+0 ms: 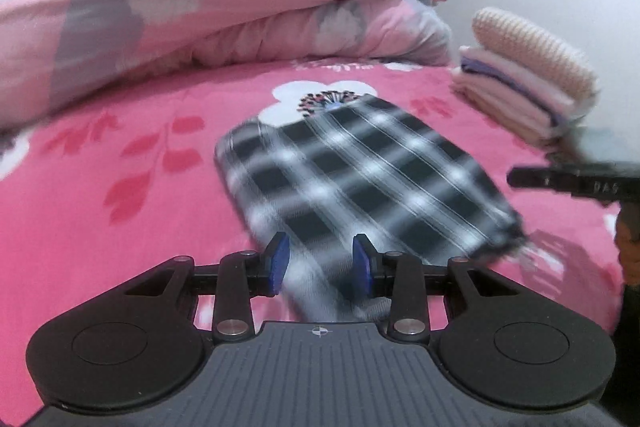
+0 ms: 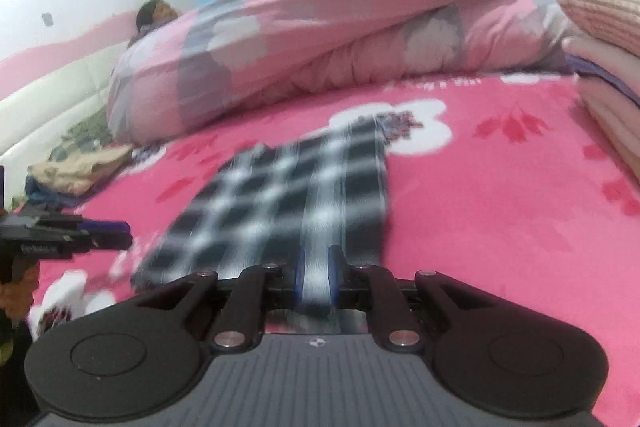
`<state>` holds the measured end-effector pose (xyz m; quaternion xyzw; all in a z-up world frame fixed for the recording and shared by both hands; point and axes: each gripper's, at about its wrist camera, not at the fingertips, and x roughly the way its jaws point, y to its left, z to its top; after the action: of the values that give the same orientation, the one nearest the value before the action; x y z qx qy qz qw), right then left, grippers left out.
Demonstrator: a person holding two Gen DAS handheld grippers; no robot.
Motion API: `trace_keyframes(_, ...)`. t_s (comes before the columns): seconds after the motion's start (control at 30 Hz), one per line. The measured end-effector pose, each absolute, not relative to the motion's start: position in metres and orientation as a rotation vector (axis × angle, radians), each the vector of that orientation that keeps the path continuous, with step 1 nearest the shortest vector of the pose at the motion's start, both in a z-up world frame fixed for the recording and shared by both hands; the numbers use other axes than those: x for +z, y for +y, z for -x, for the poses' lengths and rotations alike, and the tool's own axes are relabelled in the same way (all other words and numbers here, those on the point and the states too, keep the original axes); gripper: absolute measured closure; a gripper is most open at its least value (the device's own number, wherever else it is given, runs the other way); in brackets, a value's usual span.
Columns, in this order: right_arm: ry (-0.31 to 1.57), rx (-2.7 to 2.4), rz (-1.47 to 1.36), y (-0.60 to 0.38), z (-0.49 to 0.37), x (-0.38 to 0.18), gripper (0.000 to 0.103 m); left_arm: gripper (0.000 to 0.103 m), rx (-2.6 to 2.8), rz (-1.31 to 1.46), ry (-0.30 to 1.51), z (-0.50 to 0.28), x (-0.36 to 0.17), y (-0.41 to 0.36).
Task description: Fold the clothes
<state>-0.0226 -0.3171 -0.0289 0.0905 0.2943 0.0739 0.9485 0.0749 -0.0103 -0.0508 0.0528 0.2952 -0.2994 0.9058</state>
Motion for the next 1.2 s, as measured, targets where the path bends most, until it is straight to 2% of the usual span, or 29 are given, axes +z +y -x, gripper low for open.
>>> trace_keyframes(0.13,0.57,0.102,-0.146,-0.303,-0.007,-0.044,0.091,0.069,-0.548,-0.245,0.548,-0.095,-0.065,-0.046)
trace_keyframes(0.23,0.594,0.07,-0.13,-0.297,-0.027,-0.063,0.091,0.068,-0.544,-0.341,0.595,-0.103,-0.093,-0.059)
trace_keyframes(0.3,0.592,0.085,-0.161,-0.306,-0.024,-0.075,0.092,0.068,-0.561,-0.39,0.56,-0.1,-0.088,-0.059)
trace_keyframes(0.53,0.509,0.16,-0.116,-0.306,-0.027,-0.027,0.091,0.068,-0.59,-0.311,0.487,-0.138,-0.048,-0.063)
trace_keyframes(0.7,0.599,0.133,-0.054,-0.301,-0.05,-0.056,0.091,0.068,-0.59,-0.297,0.629,-0.189,-0.076,-0.094)
trace_keyframes(0.77,0.592,0.127,-0.045,-0.302,-0.042,-0.069,0.091,0.068,-0.586,-0.332,0.638,-0.191,-0.083,-0.099)
trace_keyframes(0.87,0.593,0.115,-0.034,-0.3,-0.035,-0.067,0.091,0.068,-0.601,-0.336,0.588,-0.186,-0.061,-0.105)
trace_keyframes(1.03,0.585,0.109,-0.019,-0.297,-0.031,-0.068,0.09,0.068,-0.719,-0.348,0.509,-0.188,-0.038,-0.159)
trace_keyframes(1.2,0.583,0.117,-0.031,-0.298,-0.031,-0.066,0.09,0.072,-0.775,-0.441,0.559,-0.201,-0.077,-0.22)
